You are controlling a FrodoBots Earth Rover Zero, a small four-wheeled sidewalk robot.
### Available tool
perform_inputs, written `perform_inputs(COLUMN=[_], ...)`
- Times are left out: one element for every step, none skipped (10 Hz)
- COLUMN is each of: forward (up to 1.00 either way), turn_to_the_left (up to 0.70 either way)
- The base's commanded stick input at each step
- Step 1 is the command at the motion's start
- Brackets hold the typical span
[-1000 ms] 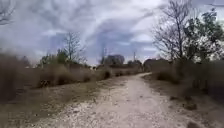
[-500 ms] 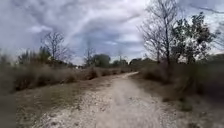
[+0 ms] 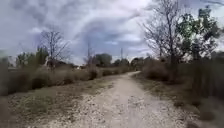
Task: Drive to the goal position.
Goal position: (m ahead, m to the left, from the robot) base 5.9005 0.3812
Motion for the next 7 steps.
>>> perform_inputs(forward=[0.50, 0.50, 0.50, 0.50, 0.50, 0.50, 0.50], turn_to_the_left=[0.00, -0.03, -0.35, -0.50, -0.50, -0.50, -0.45])
